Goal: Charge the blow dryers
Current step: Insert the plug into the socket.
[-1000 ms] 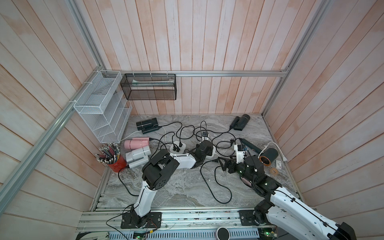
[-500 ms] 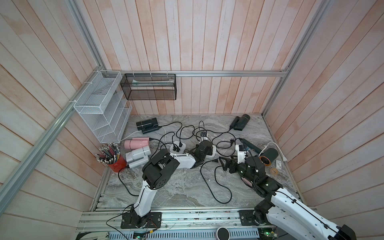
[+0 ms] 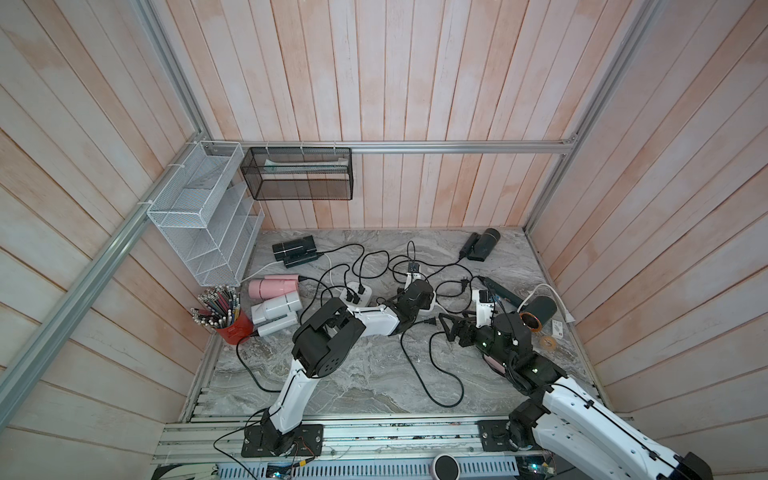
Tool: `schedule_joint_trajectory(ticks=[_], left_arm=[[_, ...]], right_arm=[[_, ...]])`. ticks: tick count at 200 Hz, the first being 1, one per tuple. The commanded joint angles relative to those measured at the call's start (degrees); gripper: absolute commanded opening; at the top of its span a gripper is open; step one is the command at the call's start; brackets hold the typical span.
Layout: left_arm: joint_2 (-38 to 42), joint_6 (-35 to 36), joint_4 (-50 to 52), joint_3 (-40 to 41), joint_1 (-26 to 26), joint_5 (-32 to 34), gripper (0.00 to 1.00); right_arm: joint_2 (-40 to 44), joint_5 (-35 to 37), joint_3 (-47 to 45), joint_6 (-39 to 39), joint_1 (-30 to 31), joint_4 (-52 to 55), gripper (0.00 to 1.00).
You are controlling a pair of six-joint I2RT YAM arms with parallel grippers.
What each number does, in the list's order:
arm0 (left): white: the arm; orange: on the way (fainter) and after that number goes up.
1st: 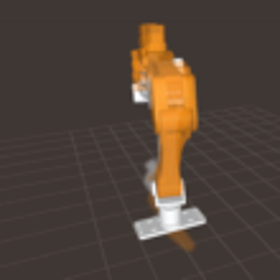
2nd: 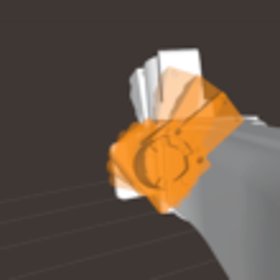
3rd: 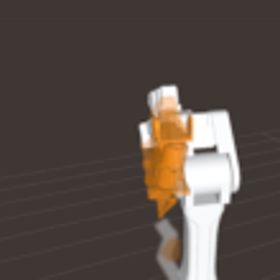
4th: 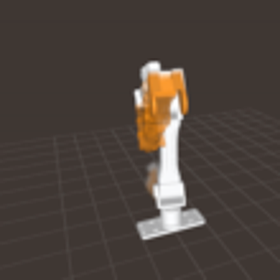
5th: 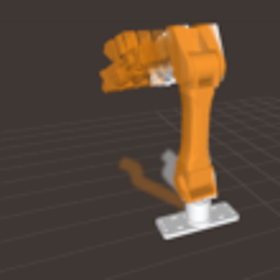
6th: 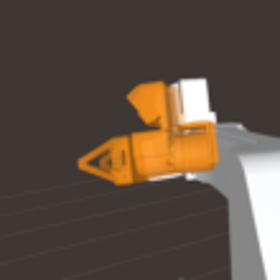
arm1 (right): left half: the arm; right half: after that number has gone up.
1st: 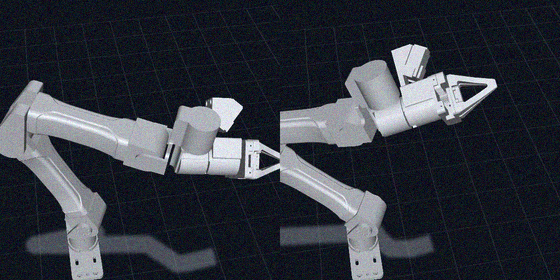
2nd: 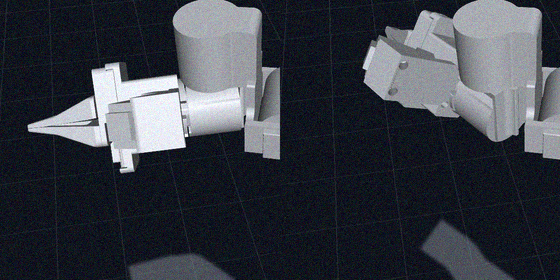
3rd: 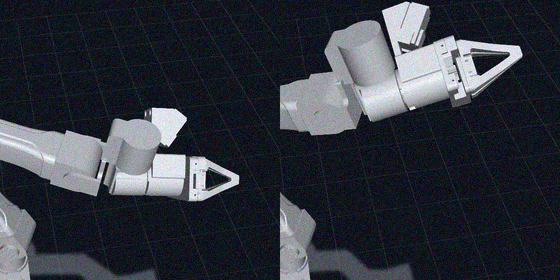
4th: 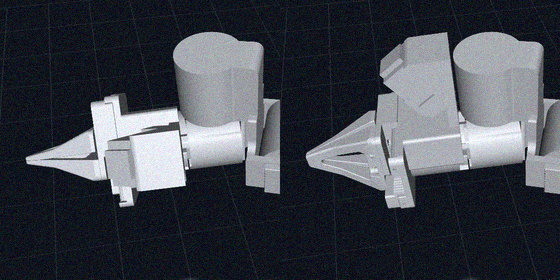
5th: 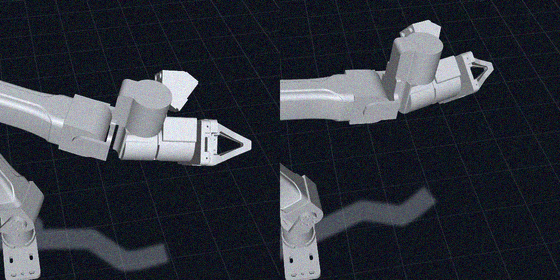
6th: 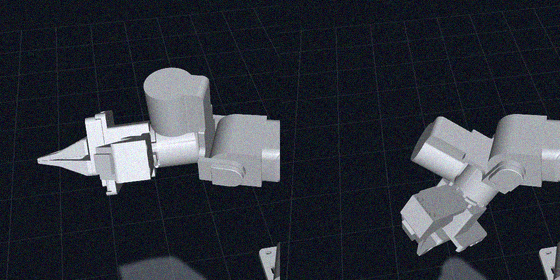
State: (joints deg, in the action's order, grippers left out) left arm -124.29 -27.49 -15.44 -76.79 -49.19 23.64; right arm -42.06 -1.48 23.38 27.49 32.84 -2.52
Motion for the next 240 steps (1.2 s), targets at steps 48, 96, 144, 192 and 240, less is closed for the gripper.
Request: schedule_joint_trajectory(ticks=[48,96,144,192,240], left_arm=[[-3.86,-2.22,14.56,3.6,0.39,-3.37,0.15],[-0.57,-1.68,14.83,5.63,1.36,-2.1,0.15],[1.23,-1.63,15.07,6.91,1.82,-1.33,0.15],[2.12,-1.74,15.18,7.32,2.96,-1.58,0.17],[2.74,-1.84,14.9,7.95,3.36,-1.67,0.22]], right_arm=[[0.41,0.25,0.09,0.2,-0.63,1.29,0.92],[-0.21,-0.09,0.25,0.11,-0.76,0.79,0.92],[-0.3,-0.19,0.26,0.02,-0.82,0.78,0.92],[-0.12,-0.2,-0.01,0.2,-0.87,0.68,0.92],[-0.21,-0.21,-0.09,0.2,-0.94,0.68,0.92]])
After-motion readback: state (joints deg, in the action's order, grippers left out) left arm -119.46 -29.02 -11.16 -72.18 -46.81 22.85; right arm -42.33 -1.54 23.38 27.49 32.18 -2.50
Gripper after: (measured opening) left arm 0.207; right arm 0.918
